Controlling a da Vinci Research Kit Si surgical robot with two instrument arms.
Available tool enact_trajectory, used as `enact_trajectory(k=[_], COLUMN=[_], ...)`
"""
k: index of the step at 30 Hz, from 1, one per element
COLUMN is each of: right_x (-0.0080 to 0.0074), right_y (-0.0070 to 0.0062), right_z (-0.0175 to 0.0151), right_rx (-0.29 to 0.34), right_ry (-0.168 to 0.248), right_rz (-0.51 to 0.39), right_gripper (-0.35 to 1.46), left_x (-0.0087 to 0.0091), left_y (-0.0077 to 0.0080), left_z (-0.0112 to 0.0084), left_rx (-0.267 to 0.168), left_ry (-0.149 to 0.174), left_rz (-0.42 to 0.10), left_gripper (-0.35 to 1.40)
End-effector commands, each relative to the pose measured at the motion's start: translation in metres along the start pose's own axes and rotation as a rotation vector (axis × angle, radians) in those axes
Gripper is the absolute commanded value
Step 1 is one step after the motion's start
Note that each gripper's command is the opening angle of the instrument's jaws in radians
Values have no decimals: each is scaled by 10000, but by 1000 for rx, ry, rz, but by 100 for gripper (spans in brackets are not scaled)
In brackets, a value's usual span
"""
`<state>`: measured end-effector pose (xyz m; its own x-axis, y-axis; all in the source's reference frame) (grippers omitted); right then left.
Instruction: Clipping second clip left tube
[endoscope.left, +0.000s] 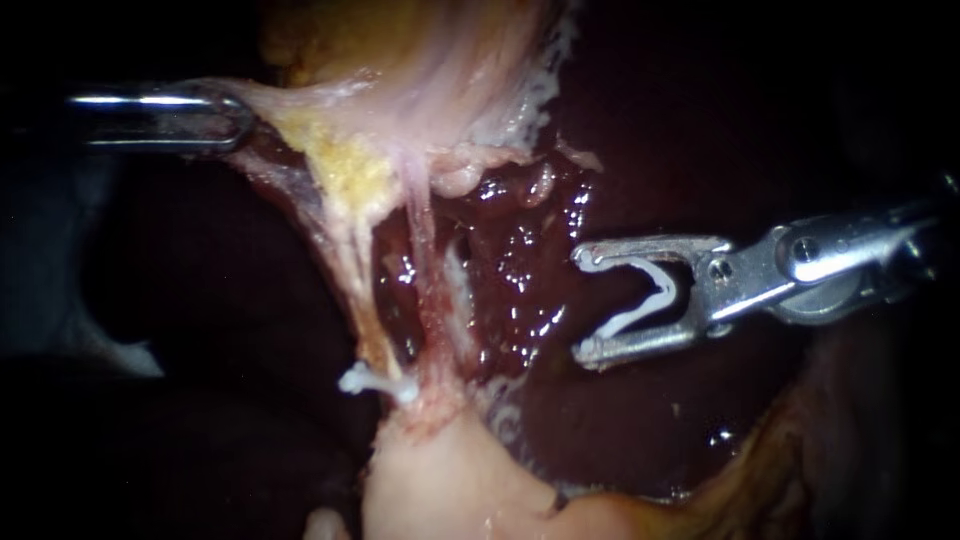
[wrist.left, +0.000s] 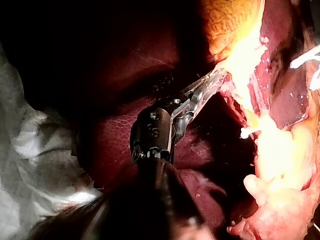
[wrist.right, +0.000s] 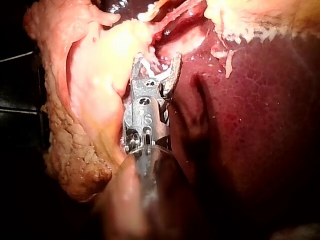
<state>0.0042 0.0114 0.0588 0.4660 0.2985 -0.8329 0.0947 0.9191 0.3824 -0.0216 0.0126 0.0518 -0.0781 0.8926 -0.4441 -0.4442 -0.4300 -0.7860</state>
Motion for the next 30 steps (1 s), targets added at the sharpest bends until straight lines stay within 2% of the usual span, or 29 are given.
enact_trajectory(k=[1, 4, 9, 15, 23, 30], right_x=[2, 9, 22, 30, 32, 18], right_y=[-1, -6, -17, -25, -16, -5], right_z=[2, 10, 35, 72, 113, 135], right_rx=[5, 12, 42, 72, 97, 109], right_ry=[1, 4, 18, 27, 34, 35], right_rz=[0, 7, 104, 155, 216, 247], right_gripper=[50, 49, 49, 49, 48, 47], left_x=[-1, -3, -6, -8, -9, -9], left_y=[1, 4, 18, 30, 34, 35], left_z=[0, 1, 5, 9, 10, 10], left_rx=[0, 3, 5, -4, -5, -5], left_ry=[2, 4, 5, 0, 0, 0], left_rz=[1, 0, -3, -5, -6, -6], left_gripper=[-35, -35, -35, -35, -35, -35])
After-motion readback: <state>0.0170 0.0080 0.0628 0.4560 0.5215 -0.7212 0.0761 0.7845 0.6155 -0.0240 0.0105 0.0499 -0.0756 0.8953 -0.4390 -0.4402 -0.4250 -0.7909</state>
